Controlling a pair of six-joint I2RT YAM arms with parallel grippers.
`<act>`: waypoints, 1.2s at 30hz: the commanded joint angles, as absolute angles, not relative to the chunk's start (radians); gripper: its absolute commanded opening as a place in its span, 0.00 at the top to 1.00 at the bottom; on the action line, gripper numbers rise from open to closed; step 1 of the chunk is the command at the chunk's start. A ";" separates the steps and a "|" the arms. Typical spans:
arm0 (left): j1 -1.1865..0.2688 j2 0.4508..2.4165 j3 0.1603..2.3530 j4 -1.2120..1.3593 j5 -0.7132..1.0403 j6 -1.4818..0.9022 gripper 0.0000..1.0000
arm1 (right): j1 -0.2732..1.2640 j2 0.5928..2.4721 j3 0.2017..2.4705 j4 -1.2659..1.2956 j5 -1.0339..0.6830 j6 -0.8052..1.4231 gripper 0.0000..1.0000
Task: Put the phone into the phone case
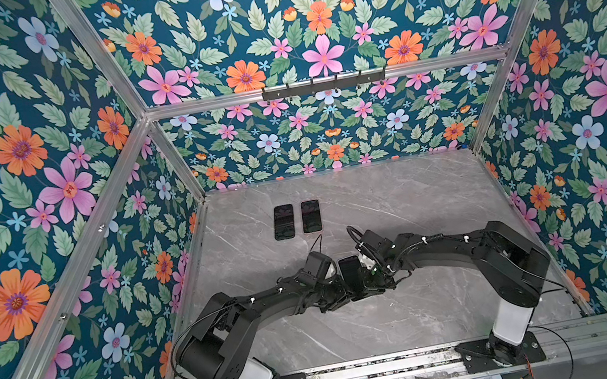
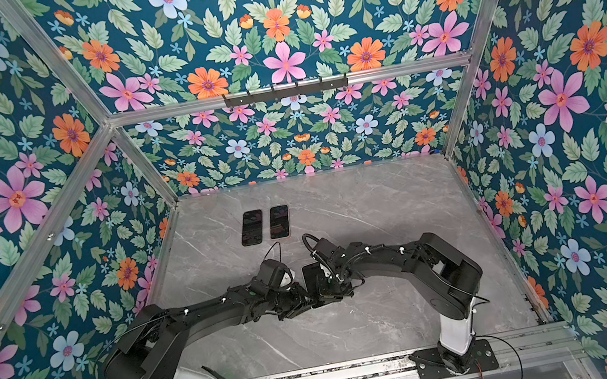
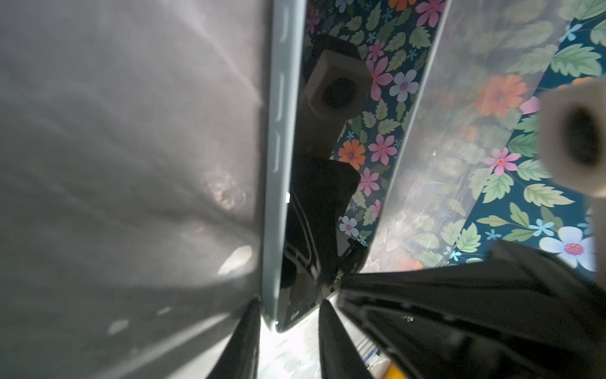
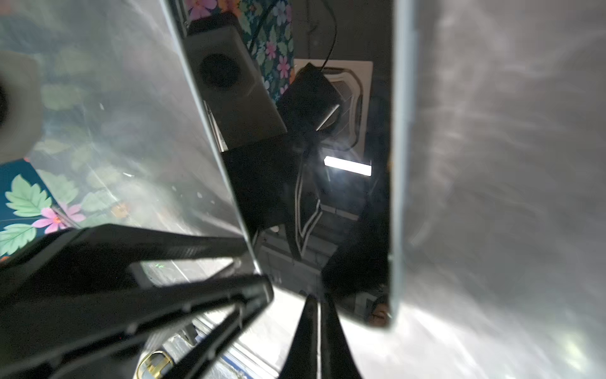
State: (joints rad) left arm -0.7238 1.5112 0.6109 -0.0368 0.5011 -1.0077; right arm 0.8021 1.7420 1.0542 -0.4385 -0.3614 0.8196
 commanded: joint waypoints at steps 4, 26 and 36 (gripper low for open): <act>-0.724 1.454 0.637 -0.238 0.426 -0.958 0.65 | 0.786 1.636 1.068 -0.576 -0.189 0.773 0.86; -0.741 1.610 0.718 -0.178 0.397 -0.918 0.66 | 0.777 1.810 1.084 -0.466 -0.293 0.769 0.72; -0.742 1.644 0.706 -0.129 0.409 -0.919 0.81 | 0.791 1.833 1.057 -0.417 -0.321 0.800 0.84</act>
